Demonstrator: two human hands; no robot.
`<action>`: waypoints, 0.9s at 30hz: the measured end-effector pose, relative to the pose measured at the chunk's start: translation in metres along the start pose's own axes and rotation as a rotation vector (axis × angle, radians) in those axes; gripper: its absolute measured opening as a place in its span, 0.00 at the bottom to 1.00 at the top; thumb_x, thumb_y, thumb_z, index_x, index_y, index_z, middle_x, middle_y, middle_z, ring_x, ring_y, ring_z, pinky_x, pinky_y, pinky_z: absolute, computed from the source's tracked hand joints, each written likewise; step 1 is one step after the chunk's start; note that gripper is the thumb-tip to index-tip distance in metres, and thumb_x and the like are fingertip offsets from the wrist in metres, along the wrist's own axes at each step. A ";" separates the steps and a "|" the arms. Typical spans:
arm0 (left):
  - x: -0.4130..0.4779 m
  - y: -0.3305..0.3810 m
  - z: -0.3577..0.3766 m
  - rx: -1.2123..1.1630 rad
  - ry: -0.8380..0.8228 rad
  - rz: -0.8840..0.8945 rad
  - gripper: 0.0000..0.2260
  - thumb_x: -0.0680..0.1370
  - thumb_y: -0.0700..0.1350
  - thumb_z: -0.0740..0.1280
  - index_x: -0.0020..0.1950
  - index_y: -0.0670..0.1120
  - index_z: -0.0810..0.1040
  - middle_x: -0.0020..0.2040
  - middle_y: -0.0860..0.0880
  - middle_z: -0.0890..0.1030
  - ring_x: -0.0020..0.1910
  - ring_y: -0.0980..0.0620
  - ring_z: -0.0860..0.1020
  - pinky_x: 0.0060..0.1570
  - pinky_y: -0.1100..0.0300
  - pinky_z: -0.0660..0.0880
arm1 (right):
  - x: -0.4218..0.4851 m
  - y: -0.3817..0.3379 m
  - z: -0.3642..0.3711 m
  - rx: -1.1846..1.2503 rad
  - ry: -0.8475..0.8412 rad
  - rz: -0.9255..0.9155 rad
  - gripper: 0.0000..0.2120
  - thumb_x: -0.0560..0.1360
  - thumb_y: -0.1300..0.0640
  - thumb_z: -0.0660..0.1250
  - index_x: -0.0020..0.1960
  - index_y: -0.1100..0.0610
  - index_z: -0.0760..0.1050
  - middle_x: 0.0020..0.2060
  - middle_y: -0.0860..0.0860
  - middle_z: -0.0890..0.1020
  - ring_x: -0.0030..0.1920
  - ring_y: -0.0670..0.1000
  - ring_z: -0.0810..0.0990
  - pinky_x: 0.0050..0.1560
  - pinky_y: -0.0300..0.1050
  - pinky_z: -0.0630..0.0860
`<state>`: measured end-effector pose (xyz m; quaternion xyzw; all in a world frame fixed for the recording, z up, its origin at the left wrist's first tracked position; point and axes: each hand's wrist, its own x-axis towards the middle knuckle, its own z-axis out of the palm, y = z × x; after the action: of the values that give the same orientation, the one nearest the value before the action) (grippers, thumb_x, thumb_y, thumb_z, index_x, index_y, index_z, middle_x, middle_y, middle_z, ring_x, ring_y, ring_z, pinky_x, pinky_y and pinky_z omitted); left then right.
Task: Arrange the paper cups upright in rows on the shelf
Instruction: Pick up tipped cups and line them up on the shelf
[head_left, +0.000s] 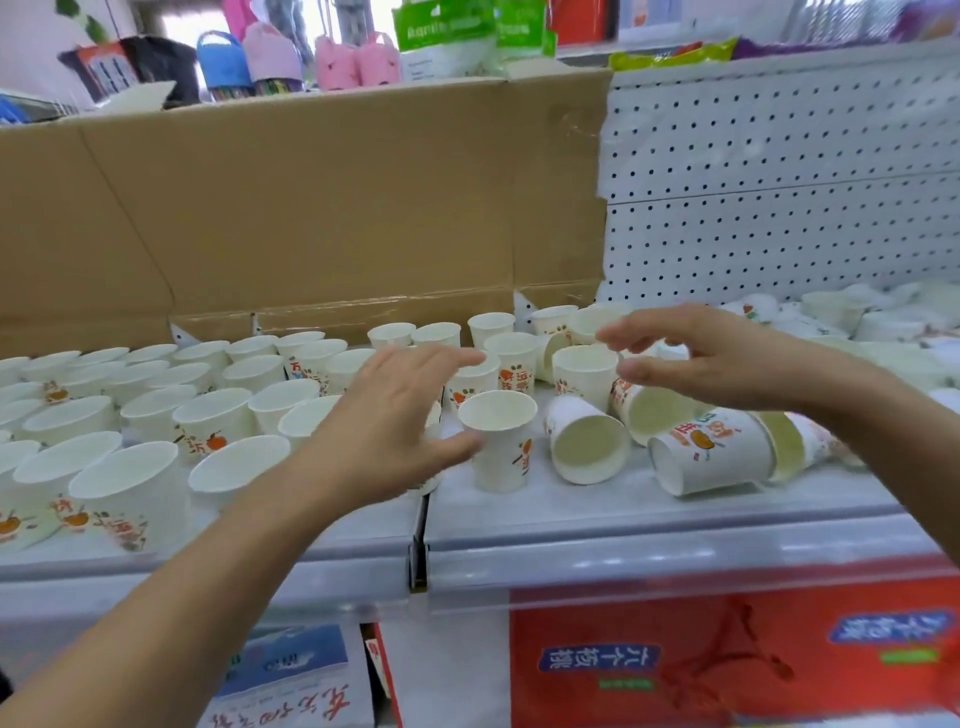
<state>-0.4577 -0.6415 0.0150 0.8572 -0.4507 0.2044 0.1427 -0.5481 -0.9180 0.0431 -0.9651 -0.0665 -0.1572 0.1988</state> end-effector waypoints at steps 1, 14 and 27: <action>0.003 0.010 0.006 0.002 0.027 0.067 0.28 0.73 0.59 0.66 0.72 0.56 0.65 0.69 0.57 0.70 0.69 0.55 0.65 0.74 0.51 0.55 | -0.009 0.008 -0.004 -0.020 -0.026 0.005 0.18 0.75 0.51 0.68 0.65 0.43 0.74 0.59 0.40 0.78 0.57 0.37 0.73 0.54 0.27 0.66; 0.058 0.068 0.077 0.627 -0.164 0.396 0.33 0.74 0.40 0.66 0.76 0.53 0.57 0.73 0.48 0.64 0.69 0.46 0.66 0.72 0.46 0.53 | -0.051 0.053 0.002 -0.637 -0.280 0.054 0.41 0.67 0.49 0.70 0.74 0.45 0.53 0.65 0.47 0.69 0.64 0.50 0.65 0.64 0.45 0.62; 0.052 0.058 0.050 0.001 -0.143 -0.107 0.34 0.70 0.66 0.64 0.74 0.56 0.65 0.66 0.55 0.73 0.64 0.49 0.68 0.67 0.57 0.54 | -0.030 0.042 -0.016 -0.075 -0.057 0.002 0.18 0.70 0.43 0.69 0.59 0.40 0.70 0.55 0.45 0.73 0.53 0.46 0.71 0.48 0.38 0.66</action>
<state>-0.4683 -0.7322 -0.0002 0.8925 -0.4132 0.1350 0.1203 -0.5732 -0.9649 0.0318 -0.9760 -0.0653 -0.1321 0.1604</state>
